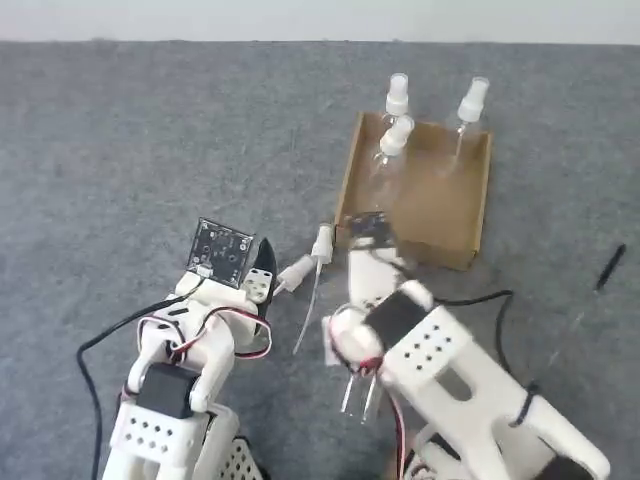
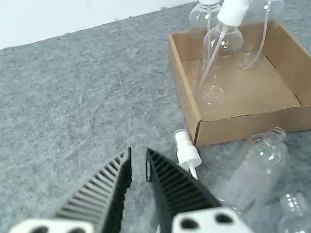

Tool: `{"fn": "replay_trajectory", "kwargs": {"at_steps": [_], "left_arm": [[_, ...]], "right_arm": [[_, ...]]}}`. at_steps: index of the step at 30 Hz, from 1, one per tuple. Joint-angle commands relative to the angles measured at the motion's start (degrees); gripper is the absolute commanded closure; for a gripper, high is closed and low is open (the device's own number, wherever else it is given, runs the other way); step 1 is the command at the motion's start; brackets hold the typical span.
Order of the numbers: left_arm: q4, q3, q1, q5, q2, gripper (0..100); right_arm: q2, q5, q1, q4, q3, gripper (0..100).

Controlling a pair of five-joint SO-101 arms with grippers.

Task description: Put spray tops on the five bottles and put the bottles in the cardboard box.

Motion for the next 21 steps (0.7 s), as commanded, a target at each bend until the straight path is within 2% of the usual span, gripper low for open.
{"fn": "replay_trajectory", "kwargs": {"at_steps": [1,14,16,21], "left_arm": [[-1.8,-0.3,-0.2,-0.4,-0.7,96],[-1.9,0.1,-0.2,-0.4,-0.7,96],[-1.9,0.2,-0.2,-0.4,-0.7,96],[-1.9,0.2,-0.2,-0.4,-0.7,96]], "right_arm": [[2.2,-1.2,-3.7,-2.6,0.0,68.5],[7.3,-3.6,-4.6,-19.2,11.2,68.6],[7.2,-3.6,-4.6,-20.5,12.1,71.7],[7.2,-3.3,-4.6,-21.3,12.6,86.6]]}}
